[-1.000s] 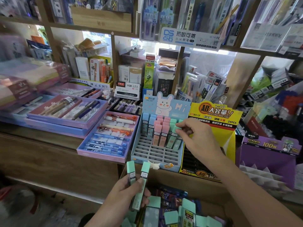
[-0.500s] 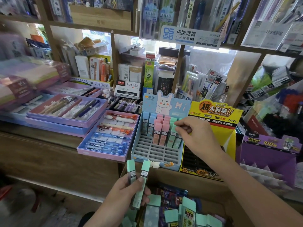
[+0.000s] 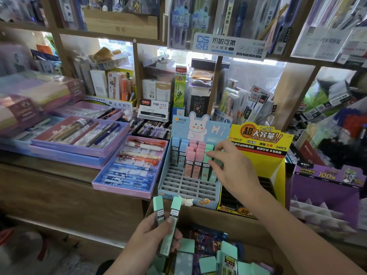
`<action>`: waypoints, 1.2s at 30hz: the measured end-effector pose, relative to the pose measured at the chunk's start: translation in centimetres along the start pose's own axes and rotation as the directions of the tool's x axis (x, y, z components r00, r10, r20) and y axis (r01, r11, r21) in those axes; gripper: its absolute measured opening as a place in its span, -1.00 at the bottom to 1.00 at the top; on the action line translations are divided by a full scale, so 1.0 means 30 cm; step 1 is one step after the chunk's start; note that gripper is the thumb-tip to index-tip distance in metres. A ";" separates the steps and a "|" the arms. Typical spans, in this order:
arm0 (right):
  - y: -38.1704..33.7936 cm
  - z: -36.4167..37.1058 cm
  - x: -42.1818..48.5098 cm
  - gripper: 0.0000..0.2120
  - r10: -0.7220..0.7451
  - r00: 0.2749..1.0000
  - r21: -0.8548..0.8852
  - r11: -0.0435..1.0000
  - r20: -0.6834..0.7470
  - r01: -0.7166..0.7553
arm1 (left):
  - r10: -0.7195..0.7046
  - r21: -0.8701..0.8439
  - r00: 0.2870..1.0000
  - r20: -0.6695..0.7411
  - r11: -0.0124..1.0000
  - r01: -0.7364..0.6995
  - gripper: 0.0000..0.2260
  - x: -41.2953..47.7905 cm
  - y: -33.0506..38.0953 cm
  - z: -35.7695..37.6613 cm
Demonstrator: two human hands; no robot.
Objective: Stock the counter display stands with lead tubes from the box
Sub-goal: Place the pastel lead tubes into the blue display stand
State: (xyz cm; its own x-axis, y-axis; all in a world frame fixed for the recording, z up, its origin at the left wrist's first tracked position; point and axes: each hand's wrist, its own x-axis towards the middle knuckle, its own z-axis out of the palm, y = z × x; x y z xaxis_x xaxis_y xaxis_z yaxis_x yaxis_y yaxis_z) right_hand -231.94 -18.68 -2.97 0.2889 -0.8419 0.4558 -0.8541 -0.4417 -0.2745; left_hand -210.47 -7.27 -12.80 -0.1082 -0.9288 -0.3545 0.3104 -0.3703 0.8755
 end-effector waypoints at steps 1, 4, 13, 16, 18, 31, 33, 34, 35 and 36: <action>-0.004 -0.002 -0.005 -0.74 0.002 1.000 -0.004 1.000 -0.004 -0.002 | 0.002 -0.001 1.000 -0.002 1.000 -0.002 -0.90 -0.003 0.002 0.002; -0.020 -0.008 -0.050 -0.67 0.029 0.997 0.113 0.993 -0.071 -0.020 | 0.008 0.001 1.000 -0.001 1.000 -0.008 -0.83 -0.010 0.007 0.001; -0.100 0.035 -0.288 -0.87 0.189 0.915 0.679 0.620 0.357 -0.393 | 0.072 -0.004 0.996 0.051 0.997 -0.072 -0.64 -0.030 0.016 0.015; -0.121 0.050 -0.307 -0.79 0.198 0.876 0.737 0.478 0.439 -0.477 | 0.069 0.008 0.996 0.064 0.998 -0.069 -0.64 -0.032 0.014 0.015; -0.127 0.054 -0.309 -0.79 0.221 0.866 0.755 0.425 0.448 -0.499 | 0.078 0.032 0.994 0.073 0.996 -0.080 -0.64 -0.033 0.014 0.013; -0.091 0.021 -0.283 -0.83 0.289 0.893 0.803 0.401 0.346 -0.441 | 0.056 0.047 0.996 0.076 0.997 -0.060 -0.66 -0.010 -0.013 0.007; -0.072 0.001 -0.268 -0.85 0.312 0.905 0.806 0.431 0.289 -0.406 | 0.060 0.040 0.998 0.022 0.997 -0.061 -0.65 -0.001 -0.018 0.006; -0.063 -0.010 -0.260 -0.85 0.322 0.910 0.809 0.440 0.262 -0.389 | 0.062 0.045 0.998 0.005 0.997 -0.062 -0.67 0.001 -0.019 0.006; -0.053 -0.020 -0.252 -0.86 0.330 0.914 0.813 0.448 0.237 -0.373 | 0.061 0.054 0.998 -0.007 0.997 -0.060 -0.69 0.002 -0.017 0.007; -0.043 -0.029 -0.244 -0.86 0.336 0.917 0.816 0.455 0.214 -0.357 | 0.058 0.064 0.998 -0.014 0.996 -0.057 -0.72 0.002 -0.014 0.009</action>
State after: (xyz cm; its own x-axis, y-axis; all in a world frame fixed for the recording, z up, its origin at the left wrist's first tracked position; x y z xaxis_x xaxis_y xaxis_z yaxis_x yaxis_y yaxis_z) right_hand -233.34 -11.66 -5.21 0.0704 -0.9870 0.1447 -0.1386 -0.1534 -0.9784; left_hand -210.86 -7.17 -13.11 -0.0769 -0.9483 -0.3078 0.2552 -0.3172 0.9134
